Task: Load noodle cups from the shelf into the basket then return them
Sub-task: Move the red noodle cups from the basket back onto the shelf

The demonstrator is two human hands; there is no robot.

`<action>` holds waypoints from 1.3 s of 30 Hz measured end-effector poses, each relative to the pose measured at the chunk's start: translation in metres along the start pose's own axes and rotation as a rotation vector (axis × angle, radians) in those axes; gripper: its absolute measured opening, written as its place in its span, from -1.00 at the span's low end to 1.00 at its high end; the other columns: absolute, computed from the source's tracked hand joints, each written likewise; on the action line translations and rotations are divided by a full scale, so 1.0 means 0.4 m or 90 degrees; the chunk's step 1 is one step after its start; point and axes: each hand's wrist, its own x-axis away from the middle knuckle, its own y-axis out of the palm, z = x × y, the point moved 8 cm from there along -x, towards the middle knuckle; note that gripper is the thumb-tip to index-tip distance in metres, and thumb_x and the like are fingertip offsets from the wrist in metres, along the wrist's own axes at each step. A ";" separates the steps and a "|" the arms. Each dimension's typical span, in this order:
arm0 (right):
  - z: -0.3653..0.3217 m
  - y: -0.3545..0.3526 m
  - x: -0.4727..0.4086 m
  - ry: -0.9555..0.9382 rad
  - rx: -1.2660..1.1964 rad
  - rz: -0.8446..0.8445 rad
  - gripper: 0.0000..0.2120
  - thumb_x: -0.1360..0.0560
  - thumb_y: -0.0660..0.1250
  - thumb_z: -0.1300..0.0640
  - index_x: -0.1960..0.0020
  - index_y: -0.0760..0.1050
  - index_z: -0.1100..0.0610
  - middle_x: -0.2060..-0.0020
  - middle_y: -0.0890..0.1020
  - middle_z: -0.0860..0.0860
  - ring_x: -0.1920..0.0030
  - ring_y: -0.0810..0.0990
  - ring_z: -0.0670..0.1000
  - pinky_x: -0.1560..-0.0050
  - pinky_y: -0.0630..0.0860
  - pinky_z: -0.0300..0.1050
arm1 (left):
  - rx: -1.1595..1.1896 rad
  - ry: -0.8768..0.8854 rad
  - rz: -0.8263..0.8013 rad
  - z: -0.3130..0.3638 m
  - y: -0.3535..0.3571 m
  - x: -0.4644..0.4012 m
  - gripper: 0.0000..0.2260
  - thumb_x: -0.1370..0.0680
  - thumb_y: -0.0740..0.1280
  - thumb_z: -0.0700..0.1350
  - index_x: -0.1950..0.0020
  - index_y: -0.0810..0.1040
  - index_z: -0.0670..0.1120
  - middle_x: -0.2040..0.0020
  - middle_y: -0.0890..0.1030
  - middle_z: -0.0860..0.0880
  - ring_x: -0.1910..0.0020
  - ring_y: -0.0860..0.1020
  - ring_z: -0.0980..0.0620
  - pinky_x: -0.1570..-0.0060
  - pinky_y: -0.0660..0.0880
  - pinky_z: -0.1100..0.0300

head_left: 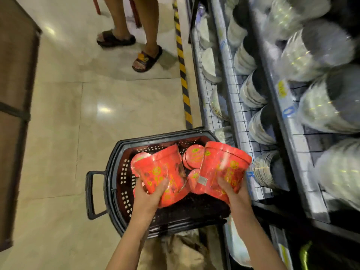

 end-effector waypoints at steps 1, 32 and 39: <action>-0.042 -0.006 0.039 -0.018 -0.004 -0.002 0.02 0.11 0.58 -0.27 -0.28 0.39 0.01 -0.08 0.63 0.02 -0.06 0.62 0.01 -0.15 0.54 -0.01 | 0.014 0.006 -0.008 0.034 -0.004 0.035 -0.44 -0.33 0.53 -0.08 -0.24 0.38 -0.11 0.02 0.55 0.02 0.13 0.54 0.20 0.15 0.49 0.33; -0.198 -0.486 1.263 -0.455 -0.290 0.518 -0.18 -0.18 0.58 -0.02 -0.34 0.26 -0.02 -0.10 0.57 -0.08 0.02 0.60 -0.20 0.16 0.50 -0.27 | -0.045 0.310 -0.739 0.451 0.203 0.997 -0.17 0.15 0.51 0.36 -0.03 0.49 0.01 -0.05 0.62 -0.11 -0.03 0.56 -0.09 -0.21 0.41 -0.11; -0.200 -0.723 1.379 -0.540 -0.223 0.663 0.00 -0.06 0.66 0.01 -0.36 0.19 0.03 -0.09 0.52 -0.11 0.11 0.58 -0.34 0.21 0.50 -0.44 | -0.021 0.420 -0.872 0.472 0.382 1.272 -0.25 -0.03 0.48 0.37 -0.13 0.47 0.08 -0.08 0.63 0.02 -0.10 0.58 0.03 -0.13 0.47 0.02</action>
